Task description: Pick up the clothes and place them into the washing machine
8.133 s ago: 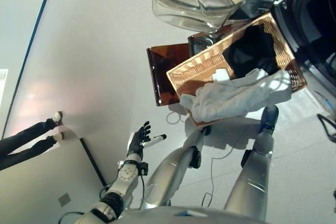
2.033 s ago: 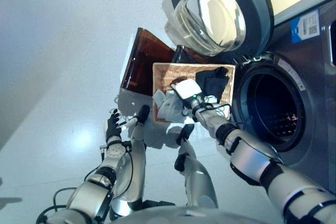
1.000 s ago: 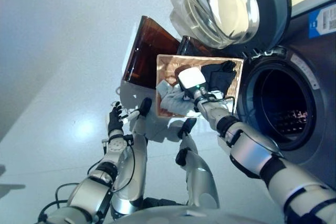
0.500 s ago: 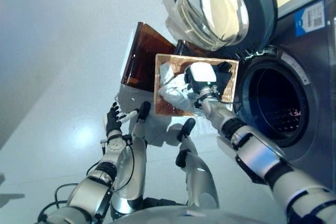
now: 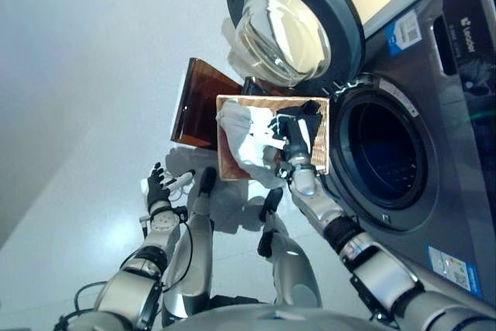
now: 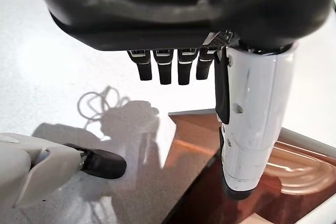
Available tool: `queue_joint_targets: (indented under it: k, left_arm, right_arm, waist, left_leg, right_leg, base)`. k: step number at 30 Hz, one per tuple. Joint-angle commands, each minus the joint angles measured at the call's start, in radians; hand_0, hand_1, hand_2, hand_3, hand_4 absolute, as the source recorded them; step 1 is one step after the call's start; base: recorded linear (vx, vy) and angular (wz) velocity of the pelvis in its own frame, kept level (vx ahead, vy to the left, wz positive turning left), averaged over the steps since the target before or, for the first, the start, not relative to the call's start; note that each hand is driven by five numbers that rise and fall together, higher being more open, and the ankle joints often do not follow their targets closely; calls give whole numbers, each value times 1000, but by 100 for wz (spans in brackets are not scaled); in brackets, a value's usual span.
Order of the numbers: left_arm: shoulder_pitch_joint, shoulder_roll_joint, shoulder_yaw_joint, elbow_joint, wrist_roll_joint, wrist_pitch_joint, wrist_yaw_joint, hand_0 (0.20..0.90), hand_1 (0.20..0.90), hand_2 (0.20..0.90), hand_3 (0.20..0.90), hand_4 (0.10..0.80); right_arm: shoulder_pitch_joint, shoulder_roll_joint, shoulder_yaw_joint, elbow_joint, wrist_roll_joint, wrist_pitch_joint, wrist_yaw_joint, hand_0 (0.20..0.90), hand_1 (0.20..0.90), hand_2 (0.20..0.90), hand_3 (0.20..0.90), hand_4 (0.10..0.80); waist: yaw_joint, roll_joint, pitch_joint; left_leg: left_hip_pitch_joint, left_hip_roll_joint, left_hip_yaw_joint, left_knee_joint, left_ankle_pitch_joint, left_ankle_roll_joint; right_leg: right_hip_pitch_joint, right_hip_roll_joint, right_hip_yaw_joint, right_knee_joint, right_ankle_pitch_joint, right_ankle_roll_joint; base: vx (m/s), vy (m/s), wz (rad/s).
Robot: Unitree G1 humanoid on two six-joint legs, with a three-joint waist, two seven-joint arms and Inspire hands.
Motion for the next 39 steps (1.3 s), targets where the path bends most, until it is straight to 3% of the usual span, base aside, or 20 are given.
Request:
queue_joint_targets:
  k: [1,11,22,30,39]
  left_arm:
    - [21,-22,6,68,24,-11,-5,900,900,900,900,800]
    - [50,-32,21,94,26,2,-36,900,900,900,900,800]
    - [65,-57,2,110,-16,-7,-63,900,900,900,900,800]
    - [61,-89,-65,117,-73,-29,-95,900,900,900,900,800]
    - [69,-110,-124,117,-112,-51,-116,900,900,900,900,800]
  right_arm:
    - [9,35,-15,-175,163,-173,107,200,200,200,200,300]
    - [189,74,-61,-333,577,-220,282,200,200,200,200,300]
    - [231,198,-213,-223,892,-276,339,200,200,200,200,300]
    - [146,239,-337,-34,979,-315,292,200,200,200,200,300]
    - [72,212,-459,146,1014,-336,251,200,200,200,200,300]
  waist:
    - [-25,36,-95]
    - [-64,49,-145]
    - [-96,76,-169]
    - [-107,123,-170]
    - [-117,184,-149]
  left_leg:
    - [29,-51,60,-84,2,-29]
    - [69,-51,95,-84,-20,-25]
    - [108,-46,131,-84,-37,-19]
    - [111,-52,148,-84,-44,-11]
    - [101,-61,163,-84,-45,-5]
  right_leg:
    - [15,29,-8,78,-36,20]
    - [34,29,20,79,-38,25]
    - [40,33,58,91,-47,24]
    - [22,33,86,98,-50,22]
    - [-5,29,110,112,-52,23]
  base:
    - [17,23,-10]
    - [31,20,-8]
    - [14,21,-14]
    - [-9,27,-8]
    - [-16,29,-9]
